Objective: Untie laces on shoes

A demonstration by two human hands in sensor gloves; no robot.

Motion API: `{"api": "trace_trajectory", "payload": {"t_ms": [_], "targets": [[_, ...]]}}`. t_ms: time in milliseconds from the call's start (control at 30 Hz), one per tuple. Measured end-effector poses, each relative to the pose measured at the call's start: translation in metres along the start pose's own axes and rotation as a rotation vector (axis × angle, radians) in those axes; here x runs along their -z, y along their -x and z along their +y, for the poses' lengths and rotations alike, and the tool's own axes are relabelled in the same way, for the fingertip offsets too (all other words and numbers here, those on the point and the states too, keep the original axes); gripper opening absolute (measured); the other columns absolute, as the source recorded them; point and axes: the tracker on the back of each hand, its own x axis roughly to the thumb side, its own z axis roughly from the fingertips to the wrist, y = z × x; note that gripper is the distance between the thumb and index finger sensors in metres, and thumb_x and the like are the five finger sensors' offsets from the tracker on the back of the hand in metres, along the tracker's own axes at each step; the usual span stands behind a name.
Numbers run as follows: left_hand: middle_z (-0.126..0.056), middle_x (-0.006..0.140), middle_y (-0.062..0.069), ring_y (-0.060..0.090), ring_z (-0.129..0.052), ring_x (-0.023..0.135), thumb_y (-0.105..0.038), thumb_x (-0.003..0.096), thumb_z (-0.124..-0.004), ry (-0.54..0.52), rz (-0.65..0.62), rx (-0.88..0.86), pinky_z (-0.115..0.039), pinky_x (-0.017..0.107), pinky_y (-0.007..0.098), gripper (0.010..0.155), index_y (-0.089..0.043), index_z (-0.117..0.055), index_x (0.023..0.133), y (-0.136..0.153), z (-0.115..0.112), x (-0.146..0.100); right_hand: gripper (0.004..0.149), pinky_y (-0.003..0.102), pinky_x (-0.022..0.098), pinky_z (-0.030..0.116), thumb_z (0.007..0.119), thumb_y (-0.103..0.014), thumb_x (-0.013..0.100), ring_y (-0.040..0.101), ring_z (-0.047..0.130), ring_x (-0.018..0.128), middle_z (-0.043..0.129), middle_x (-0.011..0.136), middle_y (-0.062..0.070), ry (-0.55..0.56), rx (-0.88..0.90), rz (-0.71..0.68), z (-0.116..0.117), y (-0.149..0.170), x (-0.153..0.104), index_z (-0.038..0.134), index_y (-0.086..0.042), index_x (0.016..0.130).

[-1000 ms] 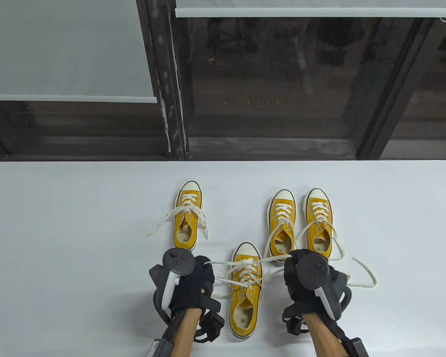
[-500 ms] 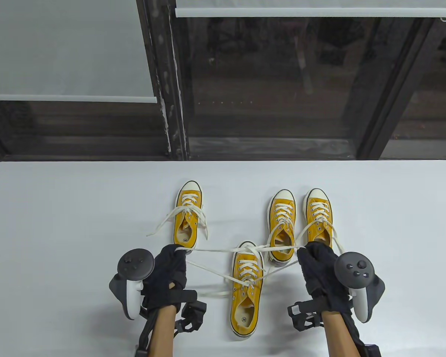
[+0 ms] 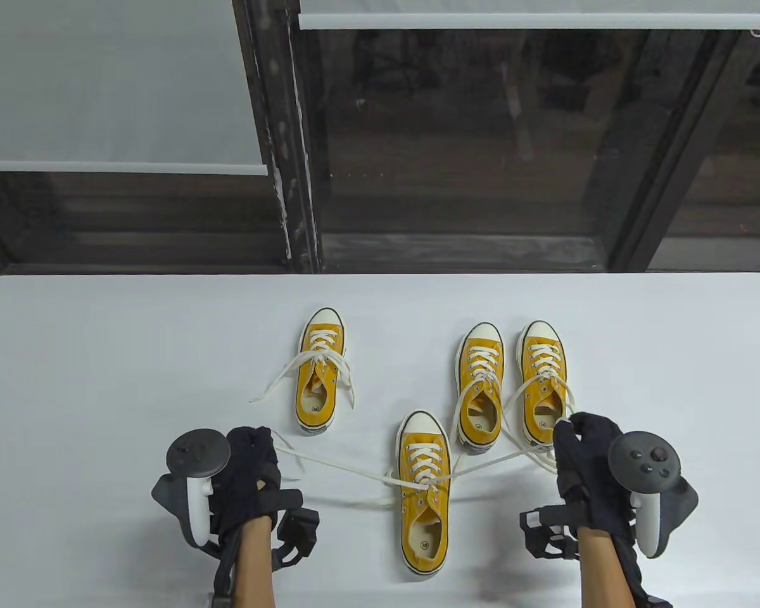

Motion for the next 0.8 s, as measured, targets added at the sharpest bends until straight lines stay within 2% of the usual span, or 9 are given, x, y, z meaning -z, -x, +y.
{"api": "trace_trajectory", "payload": {"t_ms": [67,133,200,300,367,400,500,633,800], "targets": [[-0.050,0.117,0.012,0.041,-0.040,0.113,-0.053,0.0631,-0.066,-0.011,-0.012,0.046,-0.030,0.080,0.070,0.071,-0.018,-0.038,0.118,0.000,0.001,0.000,0.075,0.073,0.069,0.035,0.058,-0.052,0.069,0.059,0.029,0.102,0.025,0.115,0.031,-0.010,-0.056,0.005,0.000,0.007,0.004,0.027,-0.006,0.119],[-0.040,0.122,0.012,0.044,-0.028,0.115,-0.053,0.0628,-0.068,0.003,-0.061,0.062,-0.023,0.079,0.072,0.073,-0.022,-0.035,0.120,-0.005,-0.001,-0.002,0.070,0.072,0.069,0.035,0.058,-0.050,0.068,0.057,0.029,0.104,0.028,0.116,0.028,-0.001,-0.055,-0.022,0.002,0.008,0.006,0.030,-0.012,0.120],[-0.034,0.126,0.010,0.043,-0.021,0.117,-0.053,0.0621,-0.070,0.036,-0.121,0.096,-0.020,0.079,0.072,0.074,-0.027,-0.032,0.121,-0.013,-0.006,-0.004,0.063,0.070,0.071,0.040,0.058,-0.049,0.068,0.051,0.039,0.106,0.040,0.117,0.022,-0.034,-0.079,-0.079,0.005,0.003,0.004,0.040,-0.016,0.119],[-0.035,0.127,0.007,0.042,-0.020,0.118,-0.054,0.0609,-0.071,0.090,-0.214,0.153,-0.019,0.080,0.073,0.073,-0.030,-0.037,0.120,-0.025,-0.021,-0.010,0.064,0.066,0.073,0.046,0.059,-0.050,0.068,0.042,0.052,0.108,0.048,0.118,0.014,-0.149,-0.066,-0.156,0.019,-0.009,-0.002,0.034,-0.022,0.120],[-0.048,0.124,0.006,0.041,-0.028,0.118,-0.053,0.0599,-0.073,0.148,-0.267,0.188,-0.022,0.080,0.073,0.070,-0.029,-0.044,0.119,-0.032,-0.032,-0.013,0.067,0.066,0.074,0.043,0.059,-0.050,0.068,0.043,0.050,0.108,0.046,0.118,0.014,-0.235,-0.054,-0.160,0.029,-0.014,-0.005,0.029,-0.022,0.121],[-0.065,0.117,0.005,0.039,-0.044,0.116,-0.053,0.0586,-0.074,0.194,-0.289,0.201,-0.030,0.080,0.072,0.068,-0.027,-0.051,0.117,-0.036,-0.038,-0.013,0.067,0.067,0.074,0.041,0.058,-0.051,0.068,0.044,0.047,0.109,0.045,0.120,0.013,-0.244,-0.081,-0.182,0.032,-0.015,-0.005,0.028,-0.024,0.121],[-0.089,0.092,0.003,0.028,-0.081,0.096,-0.048,0.0582,-0.077,0.458,-0.354,0.146,-0.049,0.078,0.067,0.059,-0.019,-0.067,0.108,-0.040,-0.066,-0.011,0.067,0.068,0.074,0.038,0.057,-0.053,0.068,0.045,0.042,0.111,0.042,0.121,0.012,-0.245,-0.125,-0.216,0.034,-0.016,-0.005,0.028,-0.025,0.122],[-0.092,0.082,0.002,0.026,-0.089,0.083,-0.054,0.0558,-0.079,0.678,-0.347,0.328,-0.058,0.074,0.063,0.070,-0.011,-0.062,0.109,-0.048,-0.111,-0.019,0.066,0.070,0.073,0.034,0.057,-0.052,0.068,0.046,0.038,0.112,0.040,0.122,0.011,-0.216,-0.115,-0.211,0.032,-0.014,-0.004,0.029,-0.026,0.121],[-0.088,0.087,0.002,0.024,-0.089,0.082,-0.063,0.0522,-0.078,0.709,-0.346,0.719,-0.060,0.073,0.062,0.086,-0.007,-0.050,0.113,-0.057,-0.160,-0.040,0.066,0.071,0.073,0.032,0.058,-0.053,0.068,0.045,0.037,0.112,0.040,0.122,0.010,-0.156,-0.155,-0.212,0.027,-0.012,-0.003,0.029,-0.027,0.121]]}}
